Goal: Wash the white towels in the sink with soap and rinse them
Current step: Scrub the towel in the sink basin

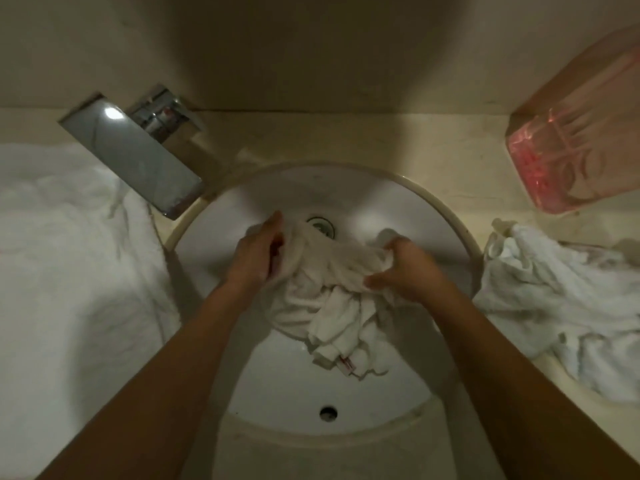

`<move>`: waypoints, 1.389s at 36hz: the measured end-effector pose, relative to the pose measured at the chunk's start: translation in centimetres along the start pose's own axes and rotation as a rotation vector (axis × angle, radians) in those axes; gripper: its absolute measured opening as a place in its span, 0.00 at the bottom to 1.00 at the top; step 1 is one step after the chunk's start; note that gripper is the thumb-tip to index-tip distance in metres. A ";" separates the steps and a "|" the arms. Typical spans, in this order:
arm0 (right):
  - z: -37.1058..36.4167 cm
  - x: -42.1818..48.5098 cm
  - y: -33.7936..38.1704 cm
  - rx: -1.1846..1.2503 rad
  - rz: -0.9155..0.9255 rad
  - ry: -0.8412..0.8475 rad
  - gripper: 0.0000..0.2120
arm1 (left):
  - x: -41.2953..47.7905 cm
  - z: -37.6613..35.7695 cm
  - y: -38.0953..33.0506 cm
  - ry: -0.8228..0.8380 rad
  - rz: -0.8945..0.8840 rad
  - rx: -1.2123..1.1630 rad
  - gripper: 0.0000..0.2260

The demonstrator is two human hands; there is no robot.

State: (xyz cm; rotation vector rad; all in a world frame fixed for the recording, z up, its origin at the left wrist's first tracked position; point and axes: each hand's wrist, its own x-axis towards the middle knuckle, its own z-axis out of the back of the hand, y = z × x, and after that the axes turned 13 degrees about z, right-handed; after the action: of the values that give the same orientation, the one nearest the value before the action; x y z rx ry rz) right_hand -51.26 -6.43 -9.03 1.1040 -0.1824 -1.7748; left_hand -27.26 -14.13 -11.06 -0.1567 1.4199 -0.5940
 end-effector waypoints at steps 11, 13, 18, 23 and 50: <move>-0.2 -0.7 -0.8 0.729 0.067 -0.380 0.08 | -0.6 -5.5 4.8 -0.124 -0.328 0.502 0.27; -0.2 -0.2 -0.9 0.824 0.073 -0.387 0.10 | -0.7 -5.1 4.6 -0.097 -0.293 0.386 0.22; -0.5 0.3 -1.7 0.220 0.129 -0.465 0.11 | -1.1 -2.6 3.2 -0.088 -0.162 -0.069 0.21; -3.7 -0.3 1.3 0.452 0.097 -0.468 0.10 | -0.8 -3.6 2.6 -0.125 -0.211 -0.086 0.26; -9.6 -2.9 7.6 0.920 -0.012 -0.393 0.11 | -1.4 -6.3 1.9 -0.316 -0.316 -0.082 0.21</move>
State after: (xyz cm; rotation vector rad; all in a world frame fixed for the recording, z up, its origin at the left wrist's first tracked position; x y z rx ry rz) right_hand -38.86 -4.54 -8.49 1.3359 -1.3320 -1.9361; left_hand -32.78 -10.33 -11.69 -0.5247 1.1190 -0.7342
